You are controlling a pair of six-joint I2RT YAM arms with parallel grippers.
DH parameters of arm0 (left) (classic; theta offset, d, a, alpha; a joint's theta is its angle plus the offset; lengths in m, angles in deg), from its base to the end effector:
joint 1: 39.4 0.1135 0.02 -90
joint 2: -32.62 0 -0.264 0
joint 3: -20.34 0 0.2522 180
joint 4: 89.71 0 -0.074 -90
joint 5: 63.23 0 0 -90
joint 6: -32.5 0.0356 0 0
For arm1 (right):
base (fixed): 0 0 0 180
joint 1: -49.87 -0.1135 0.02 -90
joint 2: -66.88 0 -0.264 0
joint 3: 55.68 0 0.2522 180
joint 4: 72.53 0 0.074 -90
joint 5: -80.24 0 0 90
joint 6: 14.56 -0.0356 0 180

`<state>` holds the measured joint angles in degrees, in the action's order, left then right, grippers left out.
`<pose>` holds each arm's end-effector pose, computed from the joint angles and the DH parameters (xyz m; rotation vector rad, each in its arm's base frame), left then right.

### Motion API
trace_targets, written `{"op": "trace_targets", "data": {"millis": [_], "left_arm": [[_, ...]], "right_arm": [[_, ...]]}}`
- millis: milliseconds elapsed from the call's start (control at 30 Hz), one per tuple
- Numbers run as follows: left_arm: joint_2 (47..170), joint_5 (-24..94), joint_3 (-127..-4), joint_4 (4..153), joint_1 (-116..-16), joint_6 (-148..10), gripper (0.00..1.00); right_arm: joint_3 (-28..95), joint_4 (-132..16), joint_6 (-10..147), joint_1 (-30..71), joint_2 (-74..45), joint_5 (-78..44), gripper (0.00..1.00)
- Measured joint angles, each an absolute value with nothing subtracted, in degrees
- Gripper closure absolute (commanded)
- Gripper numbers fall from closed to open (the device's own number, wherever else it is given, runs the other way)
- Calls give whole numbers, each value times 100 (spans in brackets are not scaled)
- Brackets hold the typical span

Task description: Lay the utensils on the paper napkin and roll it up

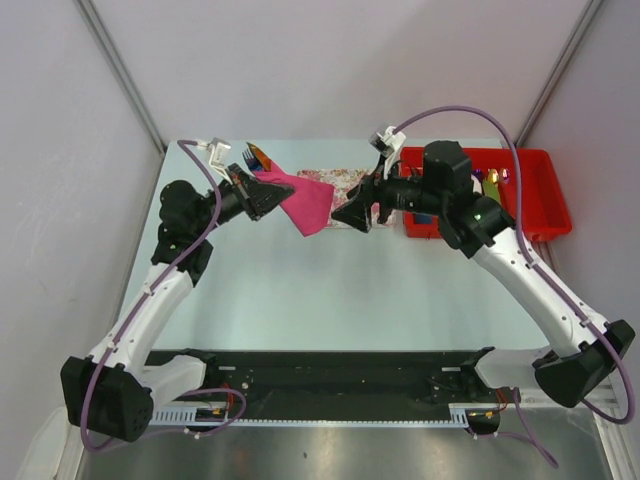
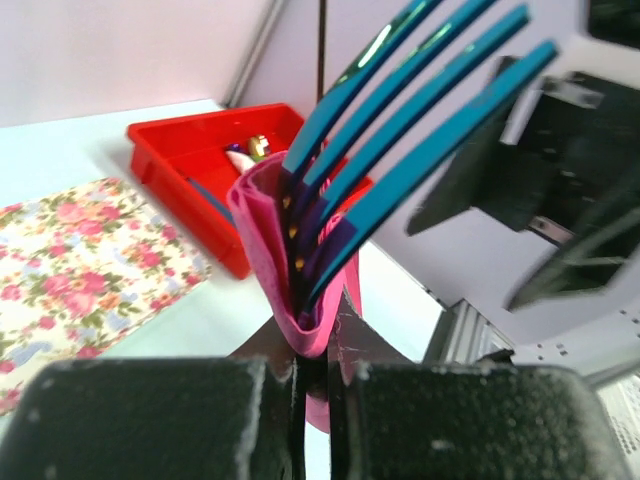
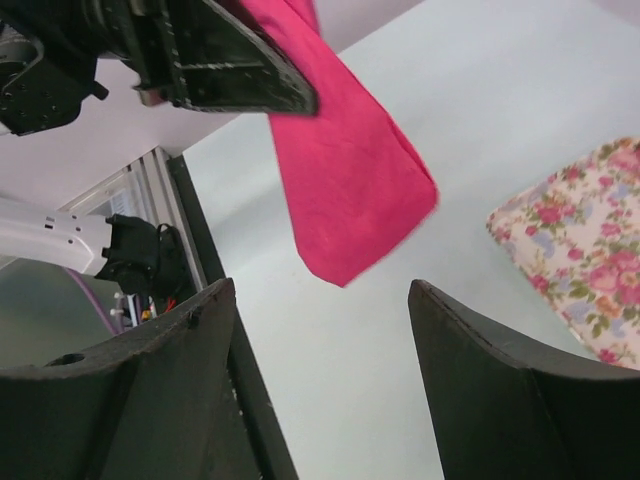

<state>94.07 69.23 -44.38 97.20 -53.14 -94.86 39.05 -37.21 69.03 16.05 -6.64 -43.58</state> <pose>0.2316 -0.0814 0.3775 0.3546 1.5235 -1.2287 0.2222 0.1727 0.4326 -0.8625 1.6898 1.0220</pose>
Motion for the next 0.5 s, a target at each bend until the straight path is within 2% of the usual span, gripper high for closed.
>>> {"op": "trace_targets", "data": {"millis": [300, 500], "left_arm": [[9429, 6659, -4575, 9425, -5495, -9379, 100], [9426, 6755, -4571, 9654, -5611, -9535, 100]], "right_arm": [[3986, -4169, 7242, 949, -1016, -3936, 22], [3859, -4514, 7316, 949, -1254, -4091, 27]]}}
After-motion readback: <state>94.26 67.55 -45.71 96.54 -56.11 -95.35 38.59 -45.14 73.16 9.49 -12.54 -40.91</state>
